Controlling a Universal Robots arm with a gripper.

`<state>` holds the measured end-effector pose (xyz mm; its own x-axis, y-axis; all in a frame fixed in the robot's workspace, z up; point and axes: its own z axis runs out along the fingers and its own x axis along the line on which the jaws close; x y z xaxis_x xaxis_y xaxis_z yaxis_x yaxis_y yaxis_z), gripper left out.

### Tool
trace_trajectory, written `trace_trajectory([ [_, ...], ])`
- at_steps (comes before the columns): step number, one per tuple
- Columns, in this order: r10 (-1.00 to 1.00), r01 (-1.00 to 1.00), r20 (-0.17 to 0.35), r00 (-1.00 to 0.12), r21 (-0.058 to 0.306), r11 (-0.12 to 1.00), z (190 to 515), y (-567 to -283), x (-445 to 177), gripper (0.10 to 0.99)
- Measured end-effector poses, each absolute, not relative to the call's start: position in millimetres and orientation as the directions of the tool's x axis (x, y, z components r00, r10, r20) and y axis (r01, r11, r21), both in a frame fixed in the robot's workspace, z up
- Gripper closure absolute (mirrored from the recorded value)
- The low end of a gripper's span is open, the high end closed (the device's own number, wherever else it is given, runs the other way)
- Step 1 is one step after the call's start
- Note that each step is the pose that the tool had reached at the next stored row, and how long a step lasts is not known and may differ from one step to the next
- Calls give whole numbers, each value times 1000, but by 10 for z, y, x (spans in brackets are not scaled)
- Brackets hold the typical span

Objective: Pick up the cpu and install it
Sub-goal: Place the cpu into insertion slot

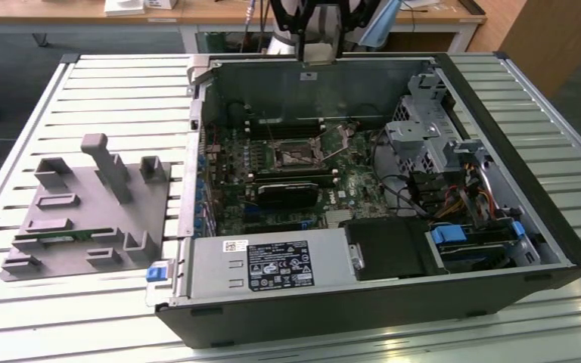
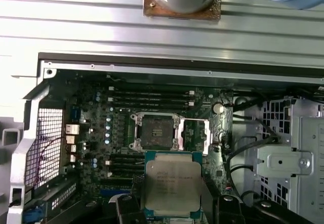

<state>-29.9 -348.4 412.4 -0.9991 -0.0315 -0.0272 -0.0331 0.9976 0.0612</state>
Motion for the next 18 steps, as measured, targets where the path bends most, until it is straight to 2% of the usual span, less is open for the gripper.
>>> trace_trajectory([
  [6, -9, -10, -27, -1000, 61, 998, 4120, -3484, -298, 557],
  [18, 159, 157, -27, -987, 60, 986, 4104, -3483, -298, 557],
])
